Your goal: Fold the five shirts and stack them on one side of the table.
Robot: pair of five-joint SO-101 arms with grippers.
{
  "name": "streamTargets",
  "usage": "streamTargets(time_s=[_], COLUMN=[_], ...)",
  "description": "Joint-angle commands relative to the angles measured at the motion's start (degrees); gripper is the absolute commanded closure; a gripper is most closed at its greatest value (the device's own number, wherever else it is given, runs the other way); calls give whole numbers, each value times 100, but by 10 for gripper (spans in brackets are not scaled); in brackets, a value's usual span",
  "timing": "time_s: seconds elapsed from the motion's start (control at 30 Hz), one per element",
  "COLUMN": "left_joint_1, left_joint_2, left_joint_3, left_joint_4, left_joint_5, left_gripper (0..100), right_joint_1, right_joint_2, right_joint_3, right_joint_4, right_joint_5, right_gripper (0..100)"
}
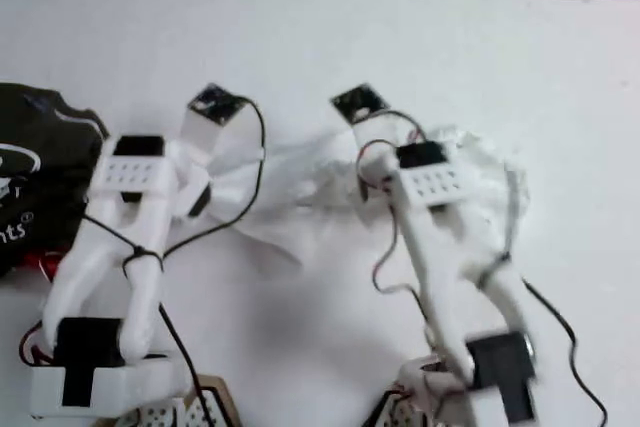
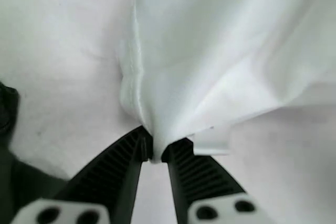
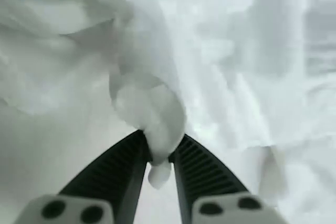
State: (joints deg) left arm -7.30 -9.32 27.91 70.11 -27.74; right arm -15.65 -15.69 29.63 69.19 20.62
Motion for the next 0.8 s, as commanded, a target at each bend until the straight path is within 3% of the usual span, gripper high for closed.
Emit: streamTargets(time_s=[0.0,0.37,0.53,0.77], left_joint_1=[-53,70,18,62], left_joint_2=[-26,-26,-26,-26], left_joint_3=[-1068,-4699,-5851,-6378], left_joint_4=[826,2936,3200,3218], left_joint_5=[105,703,844,1134], left_gripper=[973,973,973,973], right_joint_1=[189,980,1095,1086], right_joint_2=[-1262,-2132,-2123,-2123], right_joint_3=[-35,-1336,-2453,-3473], right_joint_4=[391,-462,-444,-92], right_joint_5=[123,167,167,176], right_gripper=[980,981,981,981])
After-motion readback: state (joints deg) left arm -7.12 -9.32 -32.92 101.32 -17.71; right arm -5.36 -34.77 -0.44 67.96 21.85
